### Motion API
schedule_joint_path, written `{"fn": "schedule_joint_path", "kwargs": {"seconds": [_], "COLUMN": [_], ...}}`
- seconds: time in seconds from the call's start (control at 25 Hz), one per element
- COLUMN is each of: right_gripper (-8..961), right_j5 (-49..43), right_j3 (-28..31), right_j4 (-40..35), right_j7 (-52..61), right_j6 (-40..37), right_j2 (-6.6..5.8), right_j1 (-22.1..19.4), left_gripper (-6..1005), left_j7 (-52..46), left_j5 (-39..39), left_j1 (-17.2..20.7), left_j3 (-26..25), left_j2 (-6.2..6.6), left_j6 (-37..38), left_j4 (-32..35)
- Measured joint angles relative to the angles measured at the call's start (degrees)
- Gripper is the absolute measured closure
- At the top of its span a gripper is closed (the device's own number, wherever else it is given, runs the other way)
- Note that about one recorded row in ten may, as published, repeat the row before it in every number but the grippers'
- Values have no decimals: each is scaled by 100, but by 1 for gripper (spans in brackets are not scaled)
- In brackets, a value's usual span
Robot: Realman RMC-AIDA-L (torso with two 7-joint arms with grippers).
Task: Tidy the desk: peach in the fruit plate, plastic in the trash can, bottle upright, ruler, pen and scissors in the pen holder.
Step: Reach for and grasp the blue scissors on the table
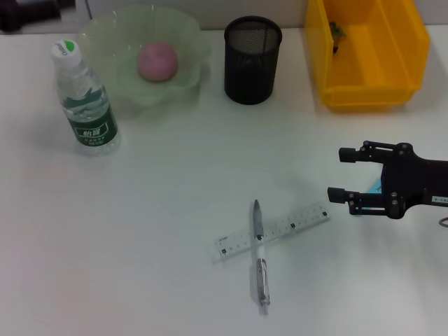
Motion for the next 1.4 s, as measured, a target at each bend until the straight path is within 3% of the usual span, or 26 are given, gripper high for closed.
{"fn": "schedule_joint_path", "kwargs": {"seconds": [0.12, 0.2, 0.52, 0.68, 0.72, 0.76, 0.84, 1.0, 1.24, 1.4], "right_gripper": [197, 197, 197, 198, 198, 198, 198, 198, 198, 198], "right_j5": [0, 0, 5, 9, 9, 9, 9, -35, -387, -1316], "right_j3": [18, 80, 146, 149, 149, 150, 149, 109, 77, 77], "right_j4": [-3, -5, -31, -57, -57, -79, -146, -650, -1498, -2197], "right_j7": [1, 9, 152, 347, 347, 418, 577, 1323, 2536, 3483], "right_j6": [0, 0, -54, -77, -77, -83, -119, -294, -552, -1119], "right_j2": [0, 0, -10, -49, -49, -59, -83, -129, -219, -325], "right_j1": [0, 25, 123, 212, 212, 234, 275, 361, 471, 893], "left_gripper": [165, 165, 165, 165, 165, 165, 165, 165, 165, 165], "left_j7": [20, 121, 1142, 1142, 2363, 3322, 3913, 4288, 4413, 4417], "left_j5": [-615, -1341, -1380, -1380, -972, -506, -142, 273, 446, 448], "left_j1": [81, 157, 174, 174, 206, 252, 323, 376, 308, 244], "left_j3": [4, 32, 167, 167, 343, 353, 356, 359, 362, 365], "left_j2": [32, 70, 45, 45, 49, -32, -156, -280, -278, -285], "left_j6": [389, 1261, 2206, 2206, 2167, 2067, 1834, 1346, 1112, 1072], "left_j4": [-110, -532, -1959, -1959, -2951, -3363, -3529, -3673, -3903, -3912]}}
